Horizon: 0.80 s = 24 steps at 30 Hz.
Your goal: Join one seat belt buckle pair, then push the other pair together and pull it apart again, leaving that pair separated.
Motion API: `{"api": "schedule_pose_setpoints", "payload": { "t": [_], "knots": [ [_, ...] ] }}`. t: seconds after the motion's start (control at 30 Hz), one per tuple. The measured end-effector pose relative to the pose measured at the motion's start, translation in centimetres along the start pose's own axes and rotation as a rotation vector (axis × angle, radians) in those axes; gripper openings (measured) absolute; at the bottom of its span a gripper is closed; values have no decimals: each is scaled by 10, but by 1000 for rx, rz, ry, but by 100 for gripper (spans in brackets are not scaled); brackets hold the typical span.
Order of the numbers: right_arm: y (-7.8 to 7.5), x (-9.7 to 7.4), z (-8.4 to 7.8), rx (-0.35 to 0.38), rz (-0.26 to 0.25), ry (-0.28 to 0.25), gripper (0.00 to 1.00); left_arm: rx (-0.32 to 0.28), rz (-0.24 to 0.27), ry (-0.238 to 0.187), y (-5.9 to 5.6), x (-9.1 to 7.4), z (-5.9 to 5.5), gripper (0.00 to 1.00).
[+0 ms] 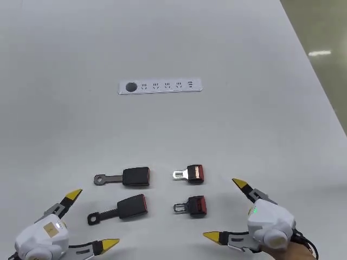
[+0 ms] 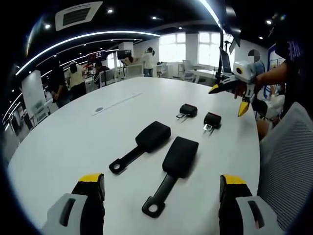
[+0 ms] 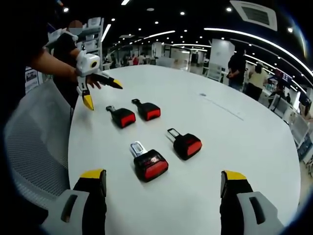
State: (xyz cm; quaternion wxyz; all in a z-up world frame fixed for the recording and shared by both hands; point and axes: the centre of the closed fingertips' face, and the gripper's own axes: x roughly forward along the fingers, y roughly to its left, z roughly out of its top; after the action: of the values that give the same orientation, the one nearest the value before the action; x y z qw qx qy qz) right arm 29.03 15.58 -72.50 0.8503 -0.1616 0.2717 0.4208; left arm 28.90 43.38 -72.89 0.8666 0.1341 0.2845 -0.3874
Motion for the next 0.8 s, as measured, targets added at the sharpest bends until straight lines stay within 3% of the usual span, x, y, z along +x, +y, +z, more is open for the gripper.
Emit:
{"api": "schedule_pose_setpoints", "payload": {
  "t": [0.43, 0.8],
  "knots": [
    [-1, 0, 0, -7, 3, 4, 99, 5, 0, 1, 2, 1, -1, 100],
    [-2, 2, 2, -50, 28, 7, 95, 40, -28, 12, -1, 9, 8, 94]
  ]
}}
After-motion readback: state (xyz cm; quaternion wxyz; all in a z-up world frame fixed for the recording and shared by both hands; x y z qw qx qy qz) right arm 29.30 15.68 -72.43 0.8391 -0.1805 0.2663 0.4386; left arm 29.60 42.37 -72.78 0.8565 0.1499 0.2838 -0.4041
